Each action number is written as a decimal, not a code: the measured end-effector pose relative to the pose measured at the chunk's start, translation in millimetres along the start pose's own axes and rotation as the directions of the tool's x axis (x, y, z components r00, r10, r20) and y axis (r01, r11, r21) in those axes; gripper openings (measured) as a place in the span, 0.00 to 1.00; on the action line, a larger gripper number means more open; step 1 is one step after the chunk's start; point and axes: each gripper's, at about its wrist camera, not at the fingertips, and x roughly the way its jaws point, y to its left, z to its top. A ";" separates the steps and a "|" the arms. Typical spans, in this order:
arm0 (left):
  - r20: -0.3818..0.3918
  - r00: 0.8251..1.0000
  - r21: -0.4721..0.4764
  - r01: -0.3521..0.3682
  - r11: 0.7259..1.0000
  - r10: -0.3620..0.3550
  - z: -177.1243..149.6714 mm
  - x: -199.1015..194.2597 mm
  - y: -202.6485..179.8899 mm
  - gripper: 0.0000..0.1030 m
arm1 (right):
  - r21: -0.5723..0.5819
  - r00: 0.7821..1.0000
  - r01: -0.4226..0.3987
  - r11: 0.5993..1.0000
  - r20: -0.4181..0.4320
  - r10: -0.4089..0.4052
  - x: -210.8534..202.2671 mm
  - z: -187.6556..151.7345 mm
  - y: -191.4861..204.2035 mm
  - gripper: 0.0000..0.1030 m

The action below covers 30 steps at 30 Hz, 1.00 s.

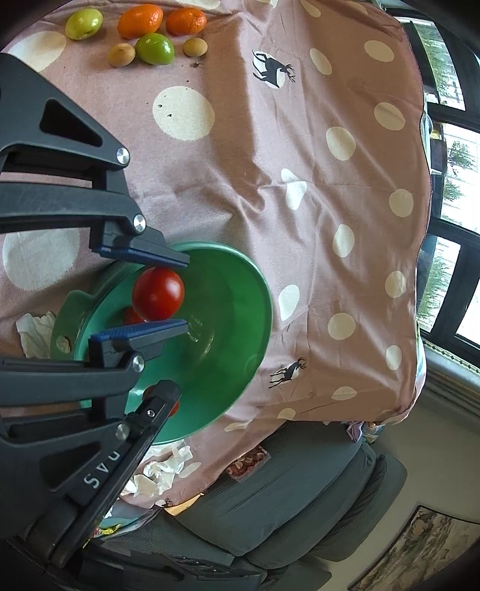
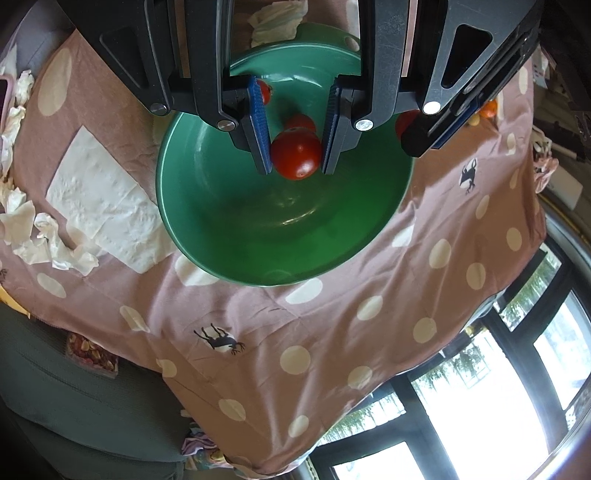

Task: Organize fruits
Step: 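Carry both held red tomatoes up and over the green bowl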

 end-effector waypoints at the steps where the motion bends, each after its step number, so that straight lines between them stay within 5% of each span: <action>1: -0.003 1.000 0.006 -0.005 1.000 0.005 -0.8 1.2 -1.1 0.28 | 0.000 1.000 0.007 1.000 -0.002 -0.007 0.7 -0.2 -0.6 0.29; 30: -0.041 0.999 0.061 -0.022 0.998 0.025 -8.8 19.6 -7.1 0.28 | 0.016 0.995 0.083 0.996 -0.060 -0.082 14.7 -0.7 -14.1 0.29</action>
